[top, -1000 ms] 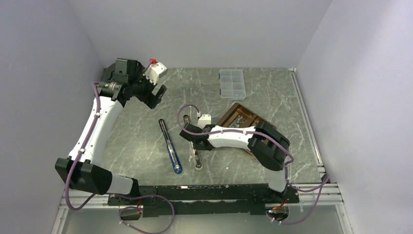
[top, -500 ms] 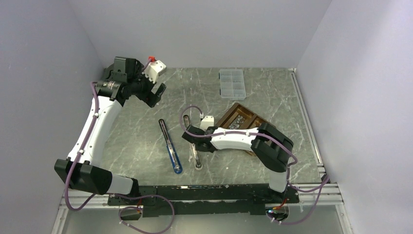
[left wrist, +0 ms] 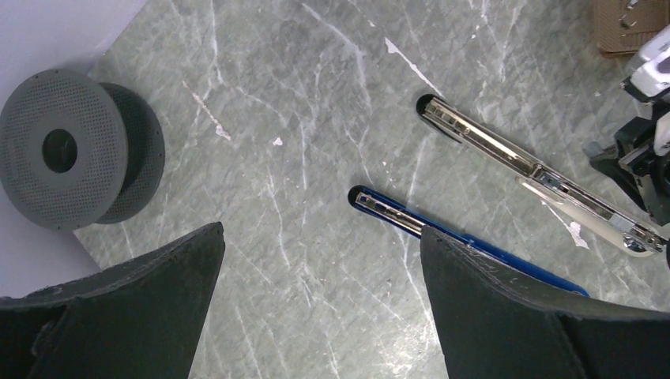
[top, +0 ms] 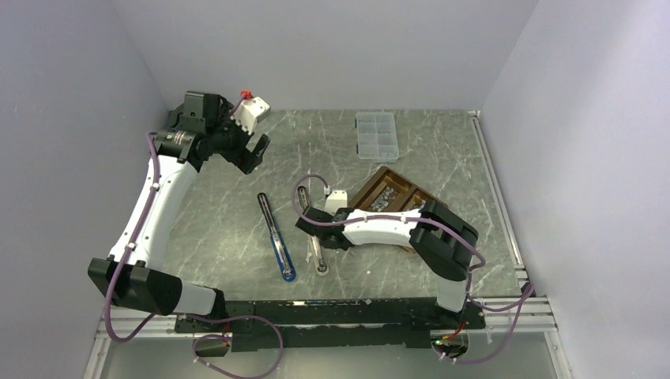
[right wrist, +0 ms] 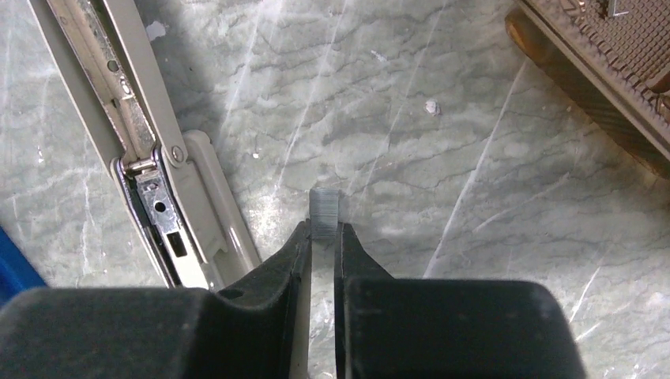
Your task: Load the staples into the stapler
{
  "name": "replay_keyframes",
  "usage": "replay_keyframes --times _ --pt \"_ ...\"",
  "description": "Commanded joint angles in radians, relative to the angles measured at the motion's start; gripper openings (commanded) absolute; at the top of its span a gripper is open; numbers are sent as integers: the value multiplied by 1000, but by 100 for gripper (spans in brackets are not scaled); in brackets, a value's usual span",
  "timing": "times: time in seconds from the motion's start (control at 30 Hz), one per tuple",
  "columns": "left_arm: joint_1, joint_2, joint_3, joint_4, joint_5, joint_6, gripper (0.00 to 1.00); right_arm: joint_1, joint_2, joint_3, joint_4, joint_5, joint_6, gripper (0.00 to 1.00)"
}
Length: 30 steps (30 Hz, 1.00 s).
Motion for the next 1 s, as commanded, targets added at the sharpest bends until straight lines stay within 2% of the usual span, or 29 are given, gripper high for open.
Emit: replay_keyframes --times 0.0,0.13,0.2,0.27,0.33,0.4,0.53,0.6,0.73,0.83,0.97 --pt "5 -36 27 -9 78 -33 99 6 -53 -19 -26 -25 -9 7" --pt "5 -88 -33 35 179 27 99 -21 -189 -13 -24 -66 -55 5" --pt "4 -127 -77 39 274 110 100 -49 -280 -19 25 -152 -111 5" --pt "0 -181 -144 62 351 213 100 -101 -366 -26 99 -289 -156 6" --pt "-17 -240 -197 59 414 386 99 -187 -445 -44 178 -482 -187 6" --pt "-51 -301 -249 69 429 569 100 -262 -512 -65 253 -676 -197 6" --pt "-131 -434 -369 191 444 883 100 -354 -585 -64 323 -1012 -179 7" --pt "-168 -491 -449 272 470 1041 99 -386 -600 -81 376 -1135 -127 8" --pt "-219 -577 -622 522 530 1245 99 -431 -614 -146 518 -1292 19 9" --pt "-241 -599 -687 640 565 1312 99 -447 -618 -240 754 -1369 199 9" --pt "-276 -614 -714 661 593 1375 97 -454 -606 -312 994 -1389 374 9"
